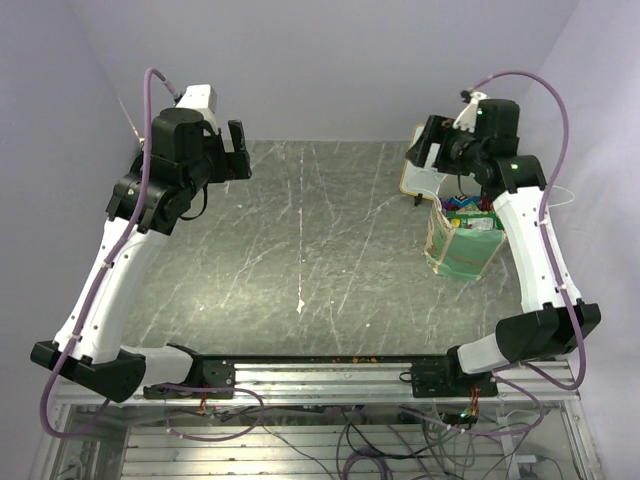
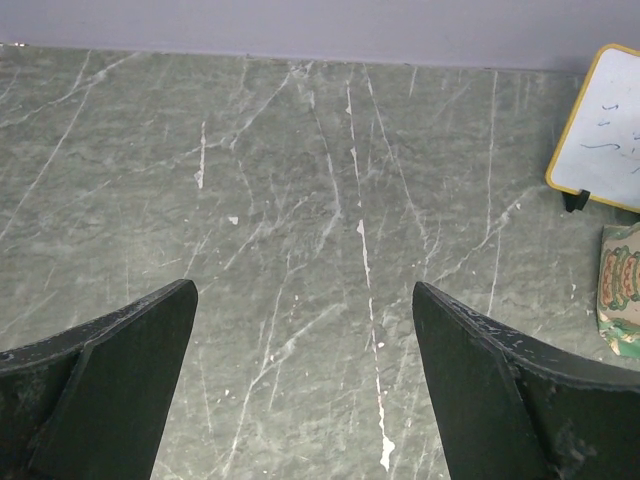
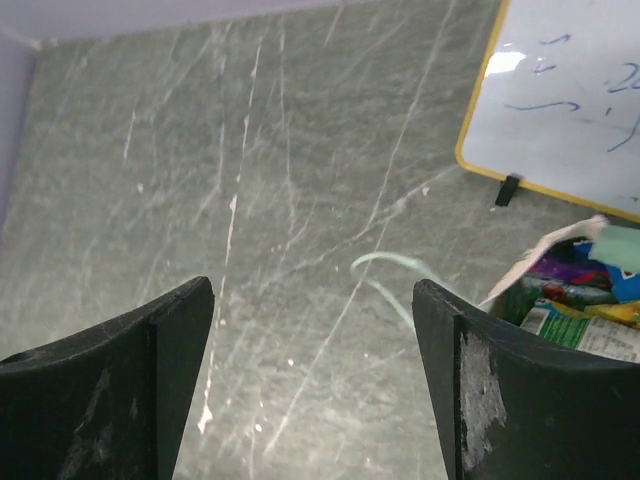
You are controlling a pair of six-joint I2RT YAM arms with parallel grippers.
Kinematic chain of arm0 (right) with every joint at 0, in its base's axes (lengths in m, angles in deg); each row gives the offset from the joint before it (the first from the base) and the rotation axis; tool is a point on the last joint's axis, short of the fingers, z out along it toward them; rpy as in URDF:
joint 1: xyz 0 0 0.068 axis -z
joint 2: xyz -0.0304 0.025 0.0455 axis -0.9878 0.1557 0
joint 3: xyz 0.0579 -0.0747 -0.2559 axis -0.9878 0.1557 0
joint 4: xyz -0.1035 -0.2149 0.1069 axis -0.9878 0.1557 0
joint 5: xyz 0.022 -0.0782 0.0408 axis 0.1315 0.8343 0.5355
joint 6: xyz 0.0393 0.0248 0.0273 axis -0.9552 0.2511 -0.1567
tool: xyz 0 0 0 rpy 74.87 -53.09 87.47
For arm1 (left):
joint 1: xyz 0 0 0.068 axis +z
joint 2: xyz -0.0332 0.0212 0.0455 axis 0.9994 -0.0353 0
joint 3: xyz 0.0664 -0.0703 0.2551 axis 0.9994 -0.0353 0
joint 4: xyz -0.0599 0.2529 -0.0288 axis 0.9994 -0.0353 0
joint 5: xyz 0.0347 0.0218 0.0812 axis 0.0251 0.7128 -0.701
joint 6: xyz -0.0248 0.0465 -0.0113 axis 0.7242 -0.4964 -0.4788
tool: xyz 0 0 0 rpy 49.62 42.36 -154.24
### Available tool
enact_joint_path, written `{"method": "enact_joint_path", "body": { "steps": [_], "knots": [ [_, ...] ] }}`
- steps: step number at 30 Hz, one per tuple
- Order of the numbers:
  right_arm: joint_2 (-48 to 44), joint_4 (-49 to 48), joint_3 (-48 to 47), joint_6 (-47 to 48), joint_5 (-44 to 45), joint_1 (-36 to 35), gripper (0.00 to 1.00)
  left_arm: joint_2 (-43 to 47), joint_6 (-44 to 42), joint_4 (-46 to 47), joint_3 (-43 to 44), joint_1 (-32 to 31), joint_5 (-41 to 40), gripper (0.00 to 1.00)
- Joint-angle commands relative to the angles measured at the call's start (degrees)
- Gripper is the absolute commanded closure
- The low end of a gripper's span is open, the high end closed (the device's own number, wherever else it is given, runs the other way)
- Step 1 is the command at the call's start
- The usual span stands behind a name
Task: Take the snacks out of the paper bag
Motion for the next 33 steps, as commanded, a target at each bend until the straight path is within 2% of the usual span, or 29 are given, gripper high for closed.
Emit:
{"method": "enact_joint_path", "body": {
  "steps": [1, 6, 14, 24, 28, 30, 33],
  "knots": [
    [0.72, 7.31, -2.00, 8.13, 7.45, -6.88, 0.20, 0.02, 0.69, 2.11, 1.04, -0.79, 1.64, 0.00],
    [3.06, 9.42, -2.47, 8.90, 12.73, -8.87, 0.20, 0.61, 1.26, 2.00, 0.72, -0.90, 2.96, 0.00],
    [7.26, 9.21, -2.43, 18.77, 11.27, -9.30, 0.26, 0.39, 1.02, 1.20, 2.07, -0.82, 2.84, 0.00],
    [5.23, 4.48, 5.66, 24.12, 16.42, -9.31, 0.24, -0.96, 0.82, 2.29, 4.09, -0.90, 6.48, 0.00],
    [6.22, 4.77, 6.20, 24.98, 17.05, -9.90, 0.24, -1.37, 1.59, 2.45, 4.30, -0.90, 7.23, 0.00],
    [6.11, 4.41, 6.35, 24.90, 17.11, -10.08, 0.26, -1.25, 1.85, 2.39, 4.39, -0.90, 7.44, 0.01],
    [6.64, 5.06, 5.93, 24.58, 16.59, -10.34, 0.35, -0.89, 2.24, 2.22, 4.44, -0.90, 7.39, 0.01]
  ]
}}
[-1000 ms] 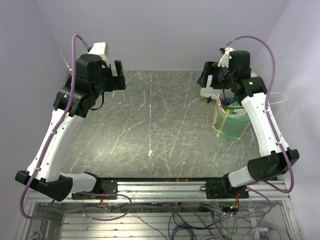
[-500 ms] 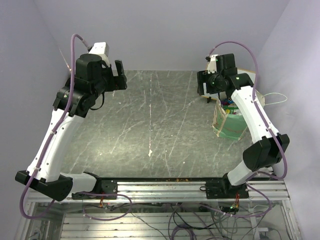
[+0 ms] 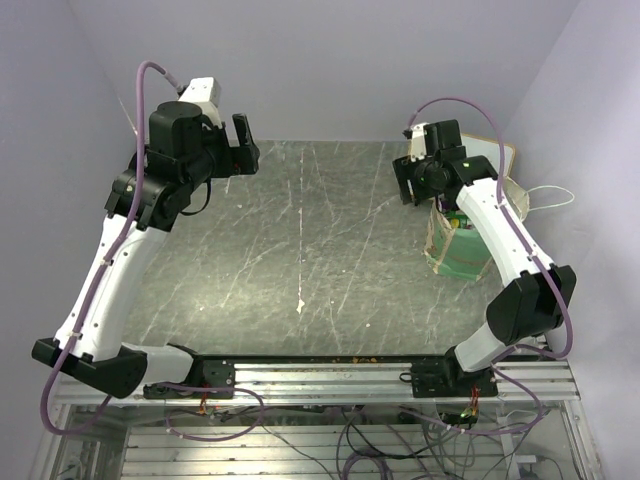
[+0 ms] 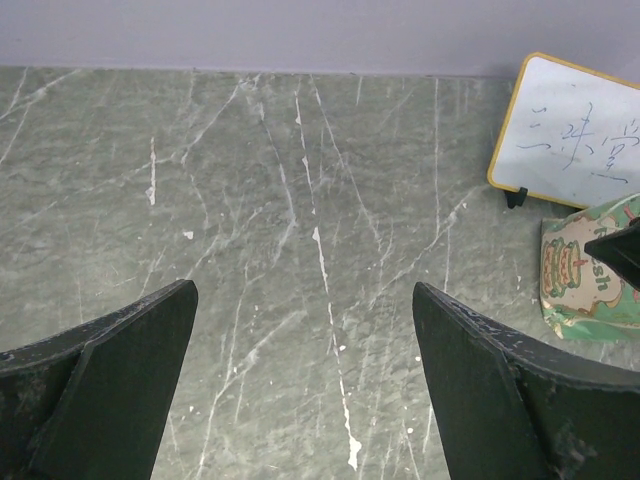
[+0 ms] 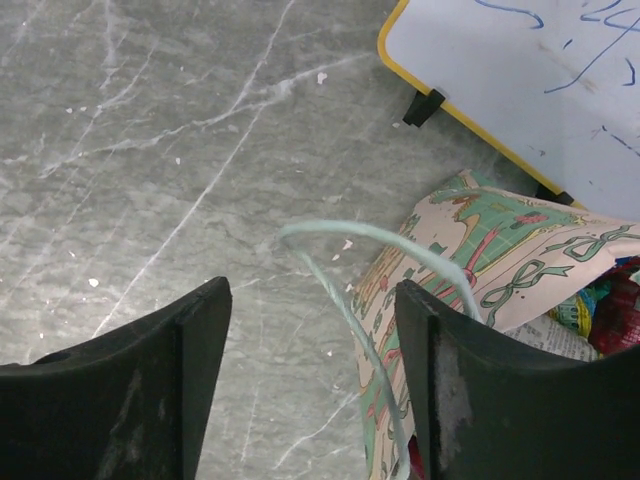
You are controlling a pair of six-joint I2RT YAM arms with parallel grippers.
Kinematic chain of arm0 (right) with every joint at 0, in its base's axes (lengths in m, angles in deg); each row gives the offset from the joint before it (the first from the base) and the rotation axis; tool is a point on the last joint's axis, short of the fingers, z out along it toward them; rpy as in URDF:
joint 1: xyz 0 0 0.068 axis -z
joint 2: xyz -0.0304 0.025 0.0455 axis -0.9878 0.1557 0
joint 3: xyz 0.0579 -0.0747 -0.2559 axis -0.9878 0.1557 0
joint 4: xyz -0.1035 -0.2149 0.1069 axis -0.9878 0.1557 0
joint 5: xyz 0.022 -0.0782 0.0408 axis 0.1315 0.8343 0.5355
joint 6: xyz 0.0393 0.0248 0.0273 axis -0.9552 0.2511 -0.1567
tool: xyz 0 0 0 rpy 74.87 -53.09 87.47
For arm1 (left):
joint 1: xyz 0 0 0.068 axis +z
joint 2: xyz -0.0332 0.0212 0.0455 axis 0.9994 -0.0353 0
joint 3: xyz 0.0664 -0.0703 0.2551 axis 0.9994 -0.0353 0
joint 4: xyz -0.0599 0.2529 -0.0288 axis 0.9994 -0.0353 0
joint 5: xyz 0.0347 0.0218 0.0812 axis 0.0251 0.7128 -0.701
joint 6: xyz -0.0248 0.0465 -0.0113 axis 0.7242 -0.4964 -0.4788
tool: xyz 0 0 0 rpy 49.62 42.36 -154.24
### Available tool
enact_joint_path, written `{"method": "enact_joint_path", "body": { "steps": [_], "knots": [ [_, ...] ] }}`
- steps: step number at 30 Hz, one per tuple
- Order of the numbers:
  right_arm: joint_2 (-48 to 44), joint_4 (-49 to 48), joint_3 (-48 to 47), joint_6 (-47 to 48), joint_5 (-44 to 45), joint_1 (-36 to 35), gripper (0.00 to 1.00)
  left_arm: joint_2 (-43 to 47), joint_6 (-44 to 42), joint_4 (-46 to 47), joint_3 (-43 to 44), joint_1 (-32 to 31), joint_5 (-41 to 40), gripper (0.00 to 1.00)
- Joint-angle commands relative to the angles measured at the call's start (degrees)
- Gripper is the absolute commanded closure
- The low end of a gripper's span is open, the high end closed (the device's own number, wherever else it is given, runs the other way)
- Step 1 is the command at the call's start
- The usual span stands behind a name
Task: Take the snacks out of the paper bag
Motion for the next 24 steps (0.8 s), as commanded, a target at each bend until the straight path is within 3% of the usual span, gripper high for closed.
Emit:
{"method": "enact_joint_path", "body": {
  "steps": [1, 5, 9, 11, 24],
  "knots": [
    [0.24, -0.49, -0.60, 0.82, -0.08, -0.74, 0.39, 0.50, 1.10, 1.27, 1.64, -0.33, 1.63, 0.01],
    [1.11, 1.08, -1.28, -0.45, -1.50, -1.97, 0.61, 0.76, 3.59, -0.51, 2.48, -0.33, 0.92, 0.00],
    [1.19, 1.51, -1.68, -2.52, -4.88, -3.16, 0.91, -0.48, 5.84, -3.90, 5.33, -0.25, 2.08, 0.02],
    [0.59, 1.11, -0.92, -3.89, -6.77, -3.75, 1.00, -0.43, 7.20, -4.89, 5.70, -0.25, 2.55, 0.04],
    [-2.48, -12.03, 2.16, -23.65, -20.02, -14.42, 1.00, 5.87, 15.87, -8.61, 4.11, -0.25, 3.72, 0.05]
  ]
}}
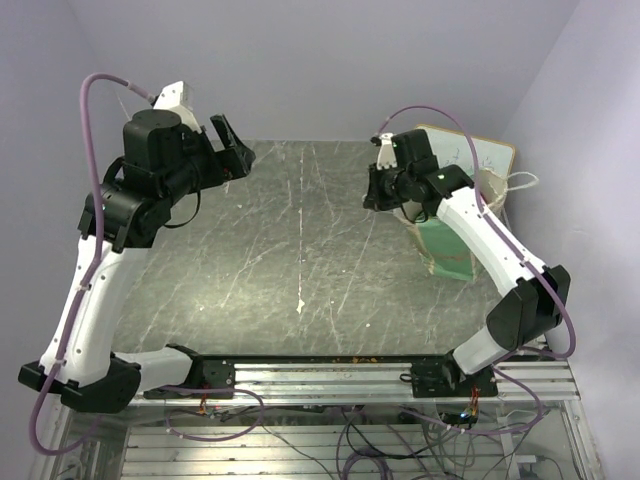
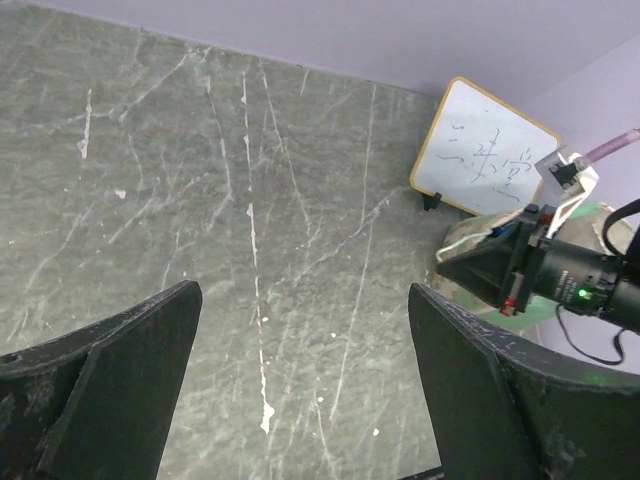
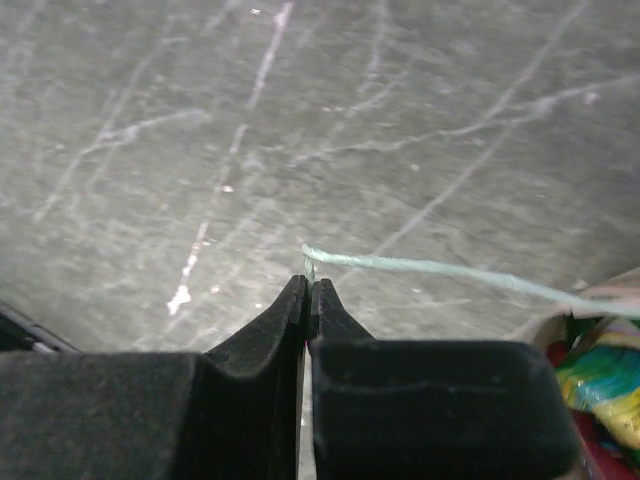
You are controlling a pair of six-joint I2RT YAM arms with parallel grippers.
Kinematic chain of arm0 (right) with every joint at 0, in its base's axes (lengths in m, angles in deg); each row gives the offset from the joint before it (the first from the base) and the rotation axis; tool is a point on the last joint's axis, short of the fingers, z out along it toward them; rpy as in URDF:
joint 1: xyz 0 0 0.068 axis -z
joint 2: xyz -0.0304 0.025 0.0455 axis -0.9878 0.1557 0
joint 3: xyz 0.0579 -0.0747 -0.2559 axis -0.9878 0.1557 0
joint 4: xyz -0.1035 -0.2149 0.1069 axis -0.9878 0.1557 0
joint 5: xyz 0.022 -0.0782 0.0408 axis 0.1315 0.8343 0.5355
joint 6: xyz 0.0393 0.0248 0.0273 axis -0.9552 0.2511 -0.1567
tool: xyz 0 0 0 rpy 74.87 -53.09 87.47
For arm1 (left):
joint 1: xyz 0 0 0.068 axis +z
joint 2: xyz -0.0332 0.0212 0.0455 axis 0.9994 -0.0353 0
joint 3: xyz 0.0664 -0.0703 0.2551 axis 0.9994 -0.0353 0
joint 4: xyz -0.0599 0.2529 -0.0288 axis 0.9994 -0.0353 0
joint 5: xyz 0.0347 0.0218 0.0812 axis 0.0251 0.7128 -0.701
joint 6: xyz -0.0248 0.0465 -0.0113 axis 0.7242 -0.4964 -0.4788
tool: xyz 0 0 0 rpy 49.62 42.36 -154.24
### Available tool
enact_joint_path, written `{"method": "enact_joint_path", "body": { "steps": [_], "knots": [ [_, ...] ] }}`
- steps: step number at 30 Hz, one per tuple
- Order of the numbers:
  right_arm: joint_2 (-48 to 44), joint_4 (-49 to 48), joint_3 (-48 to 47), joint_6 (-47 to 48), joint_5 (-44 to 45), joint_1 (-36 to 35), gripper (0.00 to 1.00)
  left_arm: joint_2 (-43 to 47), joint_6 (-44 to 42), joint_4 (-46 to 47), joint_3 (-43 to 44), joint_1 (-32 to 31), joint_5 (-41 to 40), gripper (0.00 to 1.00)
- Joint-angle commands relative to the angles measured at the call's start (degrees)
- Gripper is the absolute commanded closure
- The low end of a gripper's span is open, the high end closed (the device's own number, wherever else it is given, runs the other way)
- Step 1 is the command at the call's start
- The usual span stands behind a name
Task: Take the snacks out of the paper bag
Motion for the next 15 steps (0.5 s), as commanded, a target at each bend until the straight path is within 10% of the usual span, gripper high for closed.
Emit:
{"method": "enact_joint_path", "body": {
  "steps": [1, 15],
  "knots": [
    [-0.63, -10.27, -0.66, -11.73, -6.88, -6.57, 1.00, 2.59, 3.53, -4.15, 2.32, -0.27, 0.52, 0.05],
    [20.09, -26.52, -21.85, -33.37, -3.11, -26.37, 1.00, 13.60, 12.44, -12.04, 0.56, -0.27, -0.91, 0.08]
  ]
}}
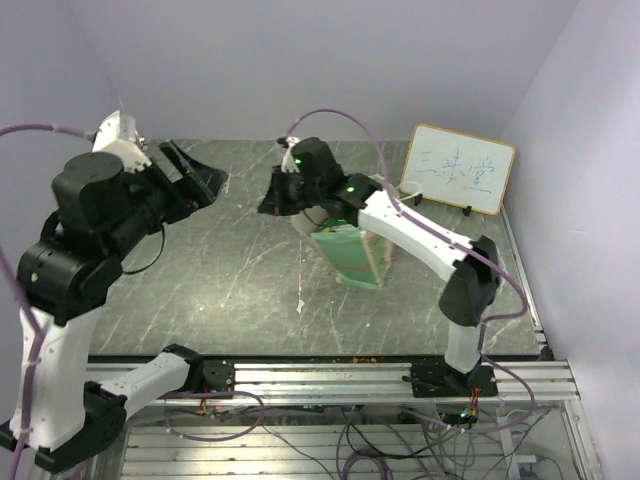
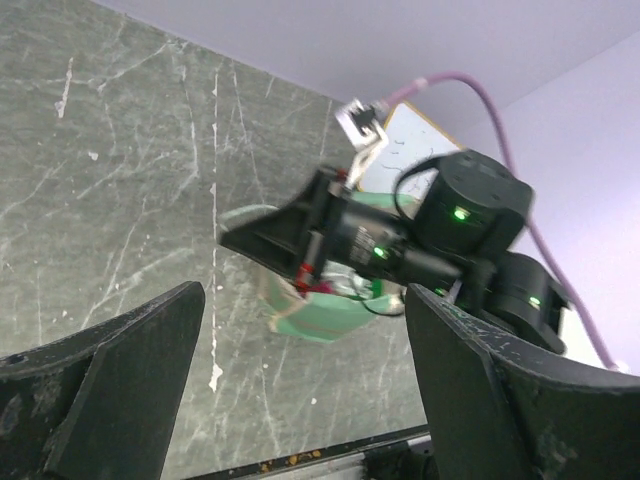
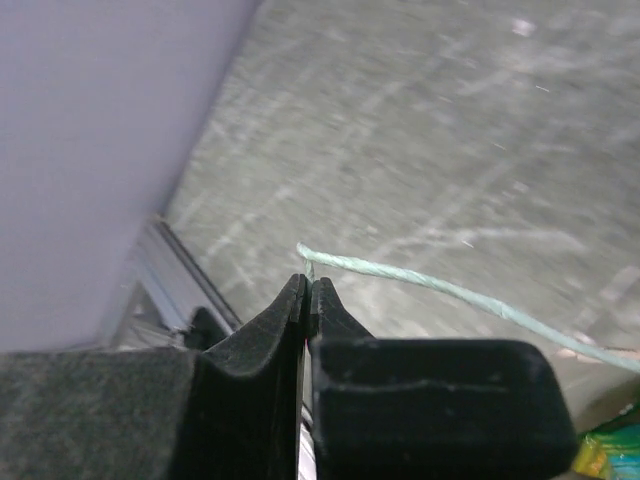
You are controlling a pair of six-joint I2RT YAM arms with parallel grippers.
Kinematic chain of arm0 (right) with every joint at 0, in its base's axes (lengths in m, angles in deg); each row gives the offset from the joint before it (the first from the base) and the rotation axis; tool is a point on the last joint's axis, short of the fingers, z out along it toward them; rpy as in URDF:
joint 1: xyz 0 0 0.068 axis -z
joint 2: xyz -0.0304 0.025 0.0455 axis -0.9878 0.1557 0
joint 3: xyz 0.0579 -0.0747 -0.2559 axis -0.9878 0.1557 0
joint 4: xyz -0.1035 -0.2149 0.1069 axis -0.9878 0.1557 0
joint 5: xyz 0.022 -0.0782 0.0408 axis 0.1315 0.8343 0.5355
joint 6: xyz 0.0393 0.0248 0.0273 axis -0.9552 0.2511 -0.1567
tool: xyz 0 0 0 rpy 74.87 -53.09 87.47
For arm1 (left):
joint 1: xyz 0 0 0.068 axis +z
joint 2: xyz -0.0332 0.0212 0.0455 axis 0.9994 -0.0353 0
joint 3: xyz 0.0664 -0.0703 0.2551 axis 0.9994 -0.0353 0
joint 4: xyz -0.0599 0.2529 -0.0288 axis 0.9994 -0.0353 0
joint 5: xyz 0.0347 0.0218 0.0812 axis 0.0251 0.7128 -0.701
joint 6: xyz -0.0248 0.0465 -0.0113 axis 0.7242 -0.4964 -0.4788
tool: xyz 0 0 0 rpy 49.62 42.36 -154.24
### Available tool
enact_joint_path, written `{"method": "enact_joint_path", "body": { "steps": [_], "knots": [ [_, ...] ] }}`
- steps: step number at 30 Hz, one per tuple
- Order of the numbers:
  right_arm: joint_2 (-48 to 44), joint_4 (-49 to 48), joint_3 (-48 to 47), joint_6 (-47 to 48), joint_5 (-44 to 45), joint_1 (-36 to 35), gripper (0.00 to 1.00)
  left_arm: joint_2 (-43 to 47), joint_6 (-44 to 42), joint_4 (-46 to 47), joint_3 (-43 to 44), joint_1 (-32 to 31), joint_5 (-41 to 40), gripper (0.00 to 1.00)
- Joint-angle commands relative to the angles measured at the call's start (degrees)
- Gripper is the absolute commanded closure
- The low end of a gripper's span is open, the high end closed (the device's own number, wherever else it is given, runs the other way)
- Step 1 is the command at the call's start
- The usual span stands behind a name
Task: Take the snacks out of the paper bag
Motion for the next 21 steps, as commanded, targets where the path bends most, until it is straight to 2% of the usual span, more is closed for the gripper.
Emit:
{"method": "enact_joint_path", "body": {
  "steps": [1, 5, 7, 9, 12, 14, 18, 21],
  "knots": [
    [6.22, -9.17, -11.17, -9.49, -1.53, -3.94, 1.00, 2.76, 3.51, -3.82, -1.12, -0.27, -0.91, 0.08],
    [10.29, -10.01, -16.63, -12.23, -3.25, -4.52, 0.96, 3.36, 3.82, -5.08, -0.98, -0.27, -1.94, 0.08],
    [10.37, -8.08, -18.38, -10.75, -3.04, -4.38, 0.89, 2.95, 3.63, -5.07, -1.16, -0.27, -2.16, 0.08],
    [10.08, -4.78, -19.47, -8.14, -2.01, -3.70, 0.75, 2.15, 3.35, -4.68, -1.65, -0.27, -1.96, 0.08],
    [6.16, -1.77, -16.00, -5.34, -1.89, -0.90, 0.55, 0.52, 3.43, -4.31, -2.98, -0.27, -1.68, 0.08],
    [2.53, 0.44, -12.61, -3.86, -2.06, 2.07, 0.47, -0.72, 3.58, -3.61, -4.66, -0.27, -0.80, 0.09],
    [-4.76, 7.14, -7.68, 0.48, -1.98, 8.38, 0.38, -3.65, 3.62, -0.59, -8.15, -0.20, 3.02, 0.09],
    [-9.40, 13.90, -6.90, 4.99, 0.47, 11.08, 0.36, -5.28, 4.33, 2.37, -11.76, 0.03, 4.86, 0.10]
  ]
}}
